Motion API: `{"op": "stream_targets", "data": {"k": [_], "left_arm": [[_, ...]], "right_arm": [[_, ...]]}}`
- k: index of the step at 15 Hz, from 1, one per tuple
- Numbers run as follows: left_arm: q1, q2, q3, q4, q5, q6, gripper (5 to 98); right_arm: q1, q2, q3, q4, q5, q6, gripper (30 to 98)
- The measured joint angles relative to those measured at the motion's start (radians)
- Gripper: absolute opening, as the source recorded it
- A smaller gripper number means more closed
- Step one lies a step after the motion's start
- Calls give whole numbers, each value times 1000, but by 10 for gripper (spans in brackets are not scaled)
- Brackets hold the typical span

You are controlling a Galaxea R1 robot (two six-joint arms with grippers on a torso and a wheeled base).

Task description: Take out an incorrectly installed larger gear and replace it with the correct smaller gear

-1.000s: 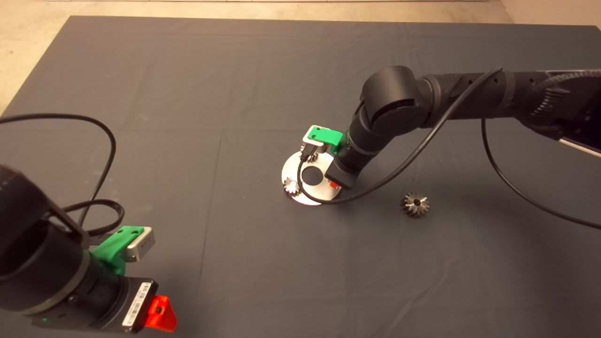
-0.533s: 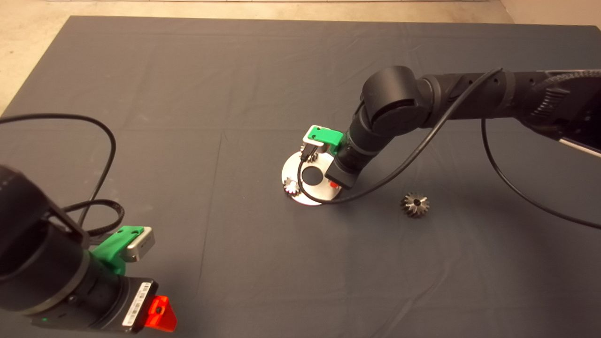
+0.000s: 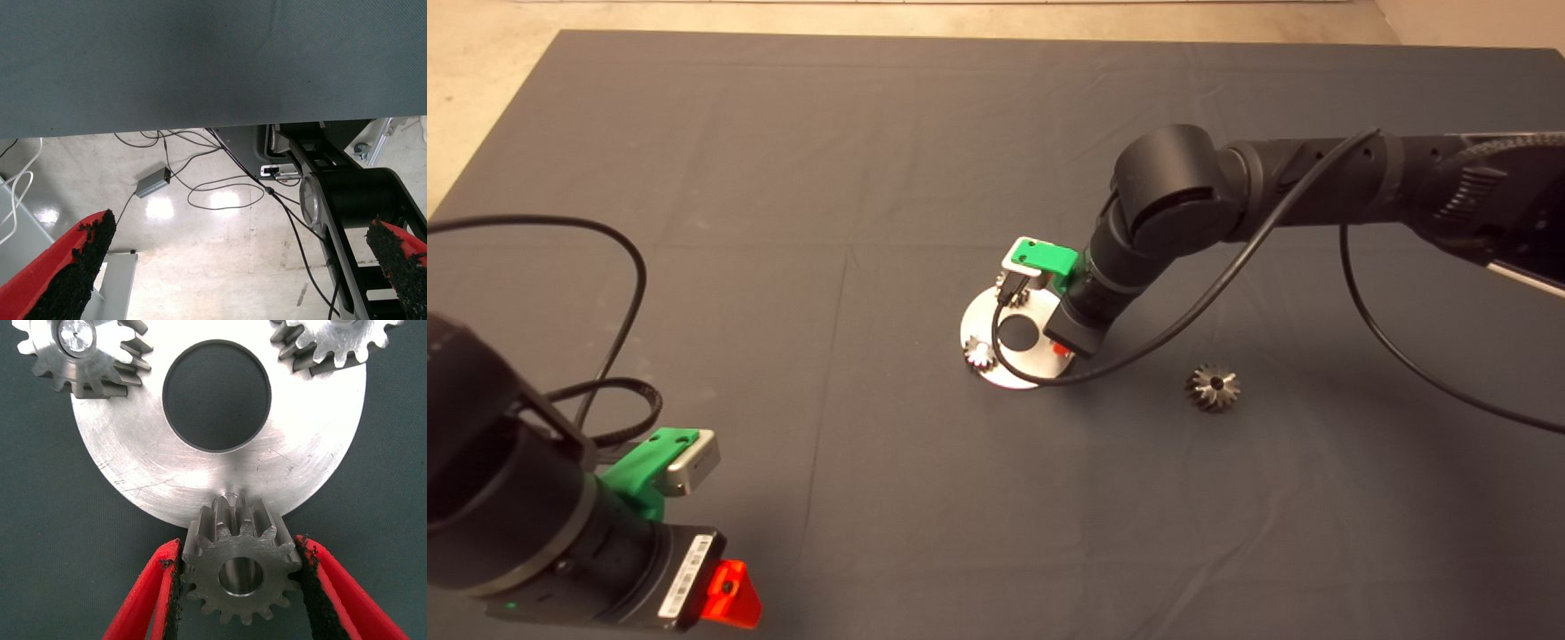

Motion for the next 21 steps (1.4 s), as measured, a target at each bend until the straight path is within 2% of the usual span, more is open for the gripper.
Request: {"op": "stream_targets", "data": {"k": [21], "left_arm": [[0, 0, 0, 0, 0, 0, 976]], "right_arm": [[-6, 5, 0, -1, -1, -2, 403]]}}
